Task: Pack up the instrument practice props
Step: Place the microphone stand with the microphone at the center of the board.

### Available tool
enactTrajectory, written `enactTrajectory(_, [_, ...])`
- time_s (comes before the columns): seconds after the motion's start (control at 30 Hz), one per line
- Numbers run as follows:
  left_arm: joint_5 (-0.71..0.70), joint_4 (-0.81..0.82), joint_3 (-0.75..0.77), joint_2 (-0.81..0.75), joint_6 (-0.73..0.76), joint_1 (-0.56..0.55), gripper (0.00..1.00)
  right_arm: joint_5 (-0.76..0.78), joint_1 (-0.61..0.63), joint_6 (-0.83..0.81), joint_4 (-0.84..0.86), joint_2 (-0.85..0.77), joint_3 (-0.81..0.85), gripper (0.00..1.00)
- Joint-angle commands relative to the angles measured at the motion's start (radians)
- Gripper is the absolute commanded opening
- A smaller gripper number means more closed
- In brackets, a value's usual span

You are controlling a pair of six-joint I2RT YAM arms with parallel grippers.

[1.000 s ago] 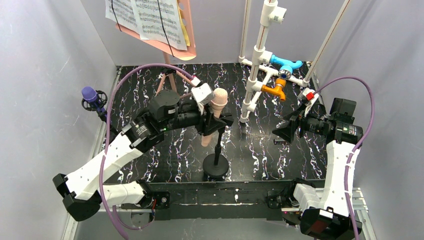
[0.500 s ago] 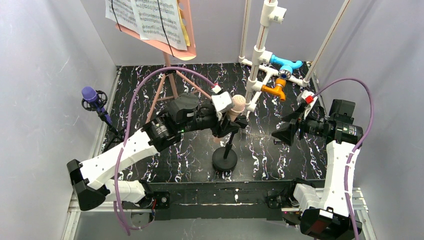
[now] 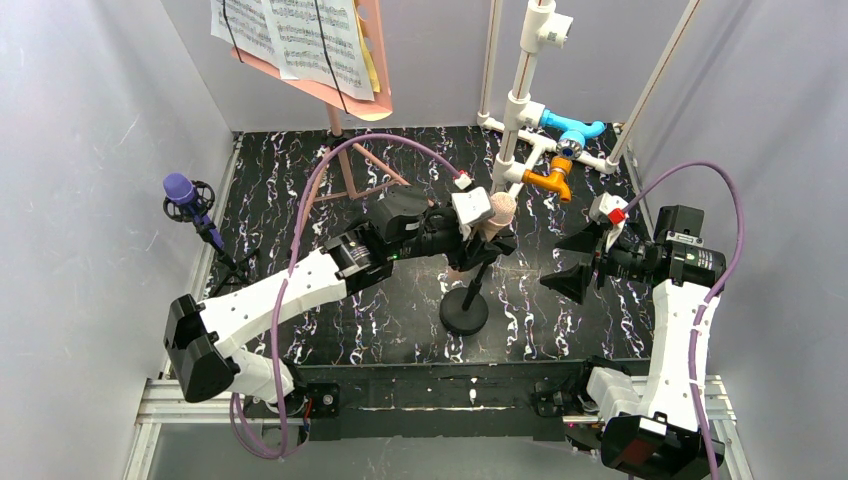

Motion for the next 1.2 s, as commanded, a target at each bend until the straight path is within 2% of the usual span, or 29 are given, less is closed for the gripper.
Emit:
enactTrajectory(0.0, [0.024, 0.155, -0.001, -0.014, -0.006, -0.007, 0.00, -0.059, 0.001, -0.057, -0.024, -0.005, 0.006, 1.00])
enactTrajectory(0.23, [-0.006, 0.194, -0.068, -0.019, -0.024, -0.008, 0.00, -0.094, 0.003, -0.056, -0.012, -0.005, -0.002, 1.00])
enactTrajectory(0.4, [-0.025, 0.227, -0.137, -0.037, -0.053, -0.008, 0.06, -0.099, 0.004, -0.054, -0.012, -0.004, -0.009, 1.00])
enactTrajectory(0.6, [-0.031, 0.239, -0.202, -0.082, -0.087, -0.008, 0.28, -0.114, 0.007, -0.043, -0.009, -0.010, -0.021, 1.00])
enactTrajectory(0.8, [-0.037, 0.239, -0.260, -0.157, -0.136, -0.009, 0.43, -0.127, 0.011, -0.021, 0.003, -0.014, -0.025, 1.00])
enactTrajectory(0.9, [-0.058, 0.239, -0.288, -0.193, -0.174, -0.009, 0.61, -0.142, 0.015, -0.008, 0.006, -0.017, -0.028, 1.00])
enactTrajectory(1.07, [-0.109, 0.232, -0.336, -0.257, -0.215, -0.009, 0.81, -0.167, 0.038, 0.016, 0.025, -0.031, -0.048, 1.00])
enactTrajectory(1.13, [-0.119, 0.226, -0.355, -0.289, -0.223, -0.009, 0.95, -0.172, 0.057, 0.021, 0.035, -0.032, -0.053, 1.00])
enactTrajectory(1.17, [-0.123, 0.224, -0.363, -0.304, -0.229, -0.010, 0.98, -0.175, 0.070, 0.020, 0.038, -0.032, -0.054, 1.00])
